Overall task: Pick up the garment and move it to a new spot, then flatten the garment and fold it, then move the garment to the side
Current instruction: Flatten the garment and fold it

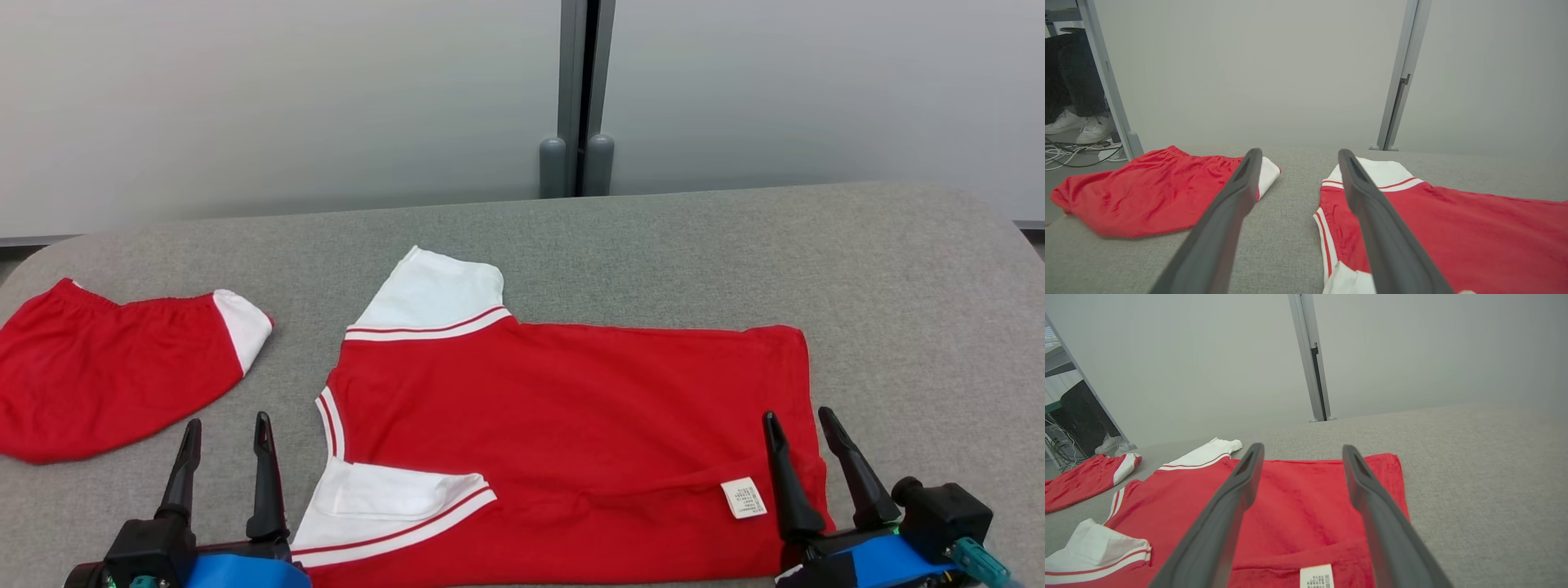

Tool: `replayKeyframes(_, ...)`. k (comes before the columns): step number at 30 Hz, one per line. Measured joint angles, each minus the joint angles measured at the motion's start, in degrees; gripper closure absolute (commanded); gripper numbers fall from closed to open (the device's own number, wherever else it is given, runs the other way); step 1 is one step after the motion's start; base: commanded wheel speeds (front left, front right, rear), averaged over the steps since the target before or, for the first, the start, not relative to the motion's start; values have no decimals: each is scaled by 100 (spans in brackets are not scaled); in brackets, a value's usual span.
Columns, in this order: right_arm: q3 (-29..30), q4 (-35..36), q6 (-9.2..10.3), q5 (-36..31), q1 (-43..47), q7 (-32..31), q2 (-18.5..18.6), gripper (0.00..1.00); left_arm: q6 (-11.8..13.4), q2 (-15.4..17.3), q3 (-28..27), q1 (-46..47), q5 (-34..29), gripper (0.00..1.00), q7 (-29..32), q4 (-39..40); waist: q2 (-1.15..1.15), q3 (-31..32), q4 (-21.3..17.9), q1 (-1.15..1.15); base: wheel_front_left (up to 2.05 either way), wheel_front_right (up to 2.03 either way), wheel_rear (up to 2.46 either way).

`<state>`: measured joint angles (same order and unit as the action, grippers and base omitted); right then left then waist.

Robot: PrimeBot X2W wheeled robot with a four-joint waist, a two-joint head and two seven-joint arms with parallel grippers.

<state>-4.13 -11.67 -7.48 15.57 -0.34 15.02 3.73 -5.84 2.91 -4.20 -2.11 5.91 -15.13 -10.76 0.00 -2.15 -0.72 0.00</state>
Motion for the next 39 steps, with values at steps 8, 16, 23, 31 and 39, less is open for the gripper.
replayKeyframes(8, 29, -5, 0, -97, 57, 0, -46, 0, 27, 0, -2, -16, 4, 0, 0, -32, 0, 48, 8, 0, 0, 0, 0)
replayKeyframes(16, 47, -21, 0, -192, 57, 0, -57, 0, 29, 0, -21, -20, -1, 0, 0, -73, 0, 67, 1, 0, 0, 0, 0)
replayKeyframes(23, 32, -229, 0, -233, -127, 1, -26, 0, 4, 0, -19, 190, -43, 0, 0, -257, 0, -24, -21, -1, 0, 0, 0)
replayKeyframes(31, -59, -839, 0, -292, -1260, 1, 416, 0, -118, 438, 193, 1522, -200, 0, 0, -691, 0, -431, -228, 0, 0, 0, 0)
replayKeyframes(39, -415, -1540, 0, -134, -2567, -292, 867, 0, -154, 1240, 1109, 3279, -89, 0, 33, -1809, 1, -1124, -607, 1, 0, 0, 0)
